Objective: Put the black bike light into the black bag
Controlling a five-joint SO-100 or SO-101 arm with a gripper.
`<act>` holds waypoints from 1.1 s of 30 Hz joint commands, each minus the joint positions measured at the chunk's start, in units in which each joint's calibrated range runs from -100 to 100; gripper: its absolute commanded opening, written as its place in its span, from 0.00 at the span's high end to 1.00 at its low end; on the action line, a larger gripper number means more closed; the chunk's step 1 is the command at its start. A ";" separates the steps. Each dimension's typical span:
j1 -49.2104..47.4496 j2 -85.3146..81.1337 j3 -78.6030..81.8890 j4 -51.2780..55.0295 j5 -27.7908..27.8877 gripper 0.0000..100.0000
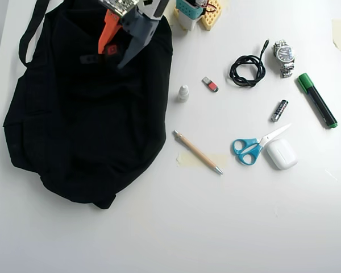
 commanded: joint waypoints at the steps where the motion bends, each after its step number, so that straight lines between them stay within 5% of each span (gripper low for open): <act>1: 2.37 -0.23 13.73 -18.89 -0.29 0.98; 6: 8.81 -0.15 32.14 -37.58 -2.76 0.98; 11: 11.57 8.15 34.48 -49.04 -2.76 0.98; 18: 6.79 47.57 -3.61 -55.41 -2.86 0.98; 22: 5.89 52.63 -8.65 -55.33 -3.18 0.96; 27: 2.22 49.81 -7.75 -54.81 -4.59 0.39; 29: -0.17 40.52 -3.70 -53.52 -4.28 0.43; 33: -8.47 6.32 -1.46 -25.18 -6.85 0.69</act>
